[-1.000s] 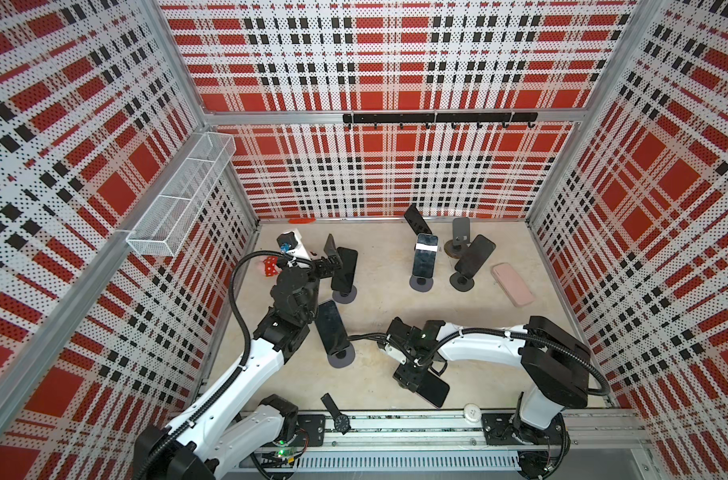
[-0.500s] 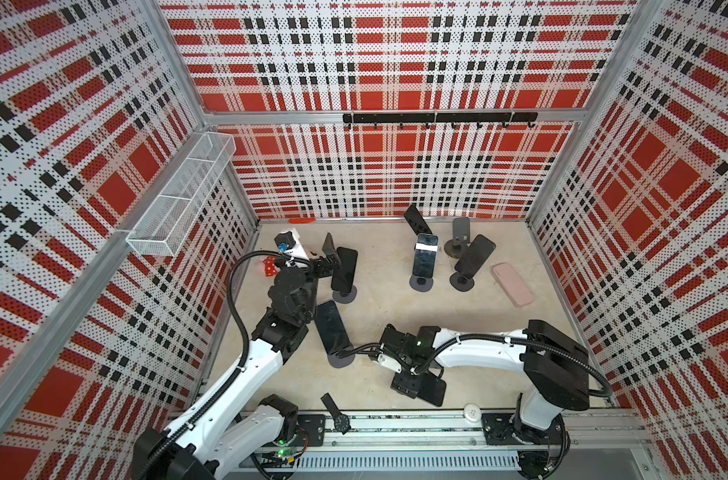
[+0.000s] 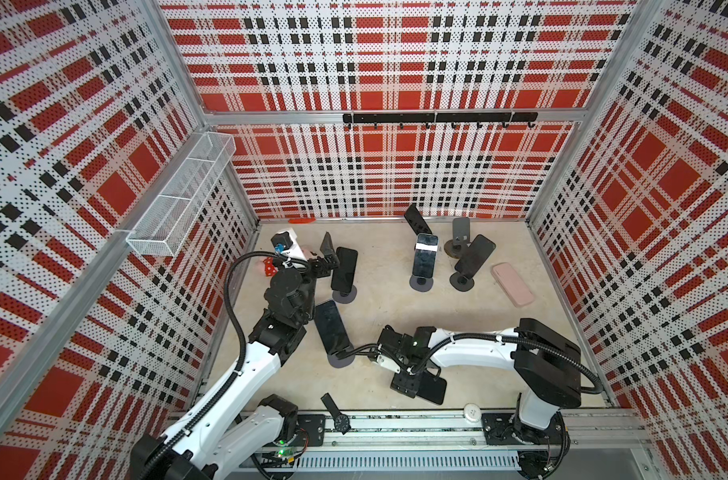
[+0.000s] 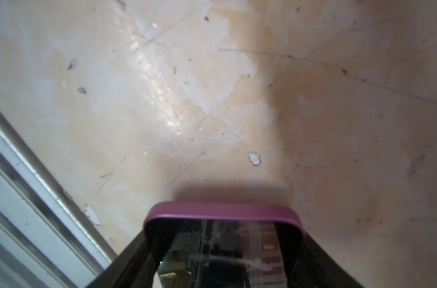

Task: Remove the phone from the phone stand
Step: 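Lower the held phone onto the table near the robot with the right gripper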

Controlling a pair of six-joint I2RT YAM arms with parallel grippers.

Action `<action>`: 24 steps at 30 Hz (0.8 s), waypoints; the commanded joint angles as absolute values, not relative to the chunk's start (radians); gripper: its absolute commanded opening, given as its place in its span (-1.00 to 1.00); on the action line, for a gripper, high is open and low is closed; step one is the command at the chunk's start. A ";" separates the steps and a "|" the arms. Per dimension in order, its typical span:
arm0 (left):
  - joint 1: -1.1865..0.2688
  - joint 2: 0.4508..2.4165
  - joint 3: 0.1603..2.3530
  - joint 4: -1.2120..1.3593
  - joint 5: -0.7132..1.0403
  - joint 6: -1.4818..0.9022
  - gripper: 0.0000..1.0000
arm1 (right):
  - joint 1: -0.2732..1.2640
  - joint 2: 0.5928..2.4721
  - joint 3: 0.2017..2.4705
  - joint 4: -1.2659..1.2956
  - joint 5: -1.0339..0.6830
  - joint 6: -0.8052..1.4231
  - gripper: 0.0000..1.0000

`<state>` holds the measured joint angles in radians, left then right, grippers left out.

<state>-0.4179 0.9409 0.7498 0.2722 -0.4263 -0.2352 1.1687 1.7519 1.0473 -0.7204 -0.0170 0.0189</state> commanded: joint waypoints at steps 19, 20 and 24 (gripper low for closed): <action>-0.407 0.860 0.738 0.277 -0.380 -0.237 0.96 | 1.174 1.764 1.052 -0.701 -0.030 0.014 0.57; -0.407 0.854 0.734 0.281 -0.371 -0.240 0.96 | 1.173 1.762 1.052 -0.702 -0.031 0.018 0.58; -0.407 0.835 0.719 0.298 -0.347 -0.253 0.96 | 1.170 1.755 1.048 -0.704 -0.033 0.020 0.59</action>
